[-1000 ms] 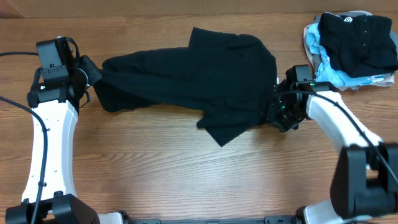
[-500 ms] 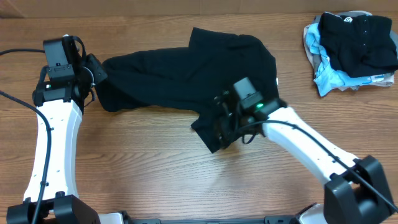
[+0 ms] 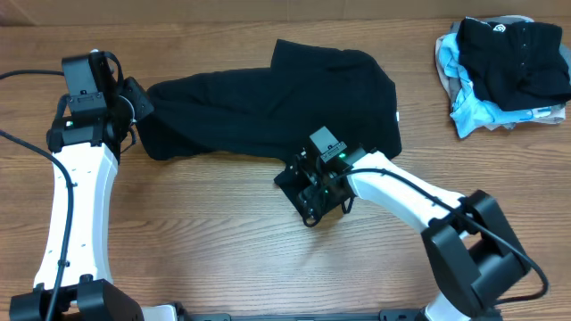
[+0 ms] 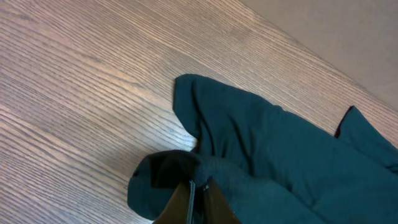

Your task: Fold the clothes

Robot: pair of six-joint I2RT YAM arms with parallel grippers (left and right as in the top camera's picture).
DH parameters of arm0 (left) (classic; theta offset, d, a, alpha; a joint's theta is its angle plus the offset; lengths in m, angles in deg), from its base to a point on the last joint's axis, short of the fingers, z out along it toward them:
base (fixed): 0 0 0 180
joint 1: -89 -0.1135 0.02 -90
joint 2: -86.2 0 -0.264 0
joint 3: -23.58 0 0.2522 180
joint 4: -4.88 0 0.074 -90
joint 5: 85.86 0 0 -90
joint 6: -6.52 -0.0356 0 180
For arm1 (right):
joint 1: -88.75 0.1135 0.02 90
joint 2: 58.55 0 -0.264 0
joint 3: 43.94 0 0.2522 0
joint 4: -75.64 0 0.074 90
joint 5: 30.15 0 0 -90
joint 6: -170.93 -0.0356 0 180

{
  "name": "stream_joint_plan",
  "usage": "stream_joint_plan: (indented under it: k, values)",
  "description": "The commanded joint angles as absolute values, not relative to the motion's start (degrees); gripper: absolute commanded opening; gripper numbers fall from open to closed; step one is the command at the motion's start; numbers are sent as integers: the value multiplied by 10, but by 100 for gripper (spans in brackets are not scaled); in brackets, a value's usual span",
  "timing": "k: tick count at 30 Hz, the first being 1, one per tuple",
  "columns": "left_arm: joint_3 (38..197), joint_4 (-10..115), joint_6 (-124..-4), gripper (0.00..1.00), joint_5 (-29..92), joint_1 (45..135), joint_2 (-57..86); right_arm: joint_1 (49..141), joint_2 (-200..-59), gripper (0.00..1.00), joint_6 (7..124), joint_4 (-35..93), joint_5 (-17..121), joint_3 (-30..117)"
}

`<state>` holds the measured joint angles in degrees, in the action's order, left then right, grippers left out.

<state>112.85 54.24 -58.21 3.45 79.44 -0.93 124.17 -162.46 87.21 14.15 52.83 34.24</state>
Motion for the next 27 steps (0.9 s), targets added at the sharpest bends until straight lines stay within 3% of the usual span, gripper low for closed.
stream_joint_plan:
  k: [1, 6, 10, 17, 26, 27]
  values:
    - [1134, 540, -591, 4, 27, 797, -8, 1253, -1625, 74, 885, 140, 515, 346]
    - [1134, 540, -591, 4, 27, 797, -8, 1276, -1625, 74, 884, 137, 497, 339]
    - [1134, 543, -591, 4, 27, 797, -8, 1289, -1625, 81, 875, 134, 503, 339]
    - [1134, 544, -591, 4, 26, 797, -8, 1289, -1632, 78, 865, 144, 535, 339]
    - [1134, 548, -598, 4, 26, 796, -8, 1288, -1655, 56, 859, 147, 554, 338]
    - [1134, 549, -598, 4, 25, 796, -8, 1288, -1655, 49, 850, 146, 564, 338]
